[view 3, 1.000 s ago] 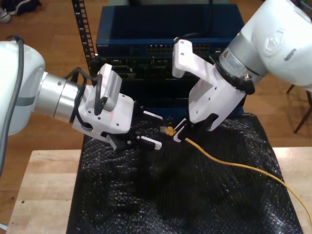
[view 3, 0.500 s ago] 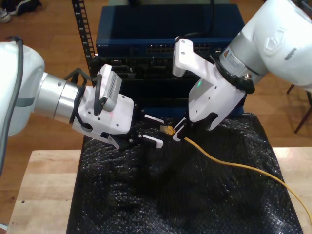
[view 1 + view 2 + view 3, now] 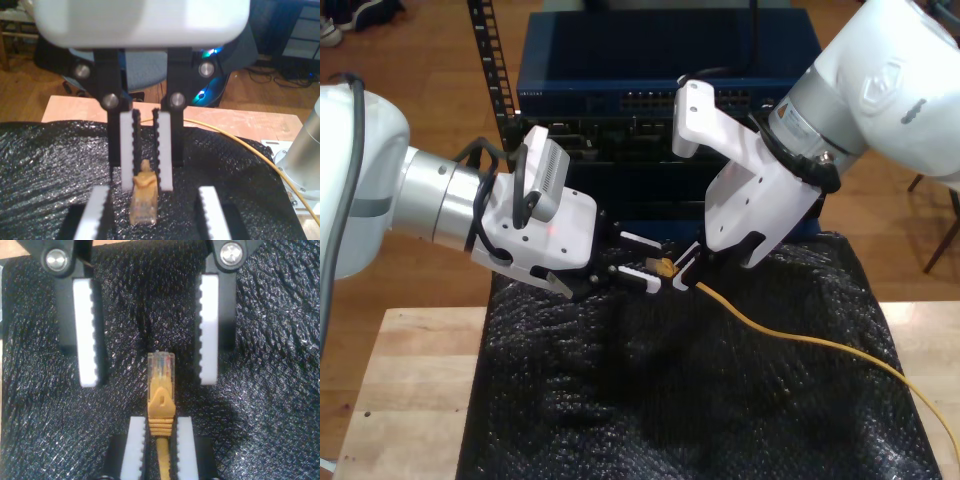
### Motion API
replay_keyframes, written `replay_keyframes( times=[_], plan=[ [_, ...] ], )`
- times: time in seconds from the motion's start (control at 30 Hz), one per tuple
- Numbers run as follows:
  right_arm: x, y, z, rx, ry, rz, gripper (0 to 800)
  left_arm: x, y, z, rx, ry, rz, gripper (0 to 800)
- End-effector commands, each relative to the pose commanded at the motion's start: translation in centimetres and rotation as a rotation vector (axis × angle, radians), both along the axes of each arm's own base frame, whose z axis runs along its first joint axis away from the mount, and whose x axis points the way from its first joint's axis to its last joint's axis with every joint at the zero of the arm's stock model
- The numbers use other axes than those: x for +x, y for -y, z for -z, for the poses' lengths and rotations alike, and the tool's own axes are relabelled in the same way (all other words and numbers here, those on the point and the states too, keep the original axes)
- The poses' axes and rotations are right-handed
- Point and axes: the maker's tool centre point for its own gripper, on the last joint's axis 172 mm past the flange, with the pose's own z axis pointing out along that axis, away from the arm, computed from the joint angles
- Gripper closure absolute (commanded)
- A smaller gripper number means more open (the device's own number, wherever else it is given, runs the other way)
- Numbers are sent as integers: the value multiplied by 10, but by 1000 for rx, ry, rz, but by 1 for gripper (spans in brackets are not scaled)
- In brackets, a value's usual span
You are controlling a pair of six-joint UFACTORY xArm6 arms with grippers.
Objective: Grab the cable and plug it in
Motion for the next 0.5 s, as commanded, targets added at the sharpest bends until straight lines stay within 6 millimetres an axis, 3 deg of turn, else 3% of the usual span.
replay_keyframes(
  times=[0.5],
  plan=[
    [0,0,-1,0,1,0,797,1,0,3,1,-16,-5,528]
  ],
)
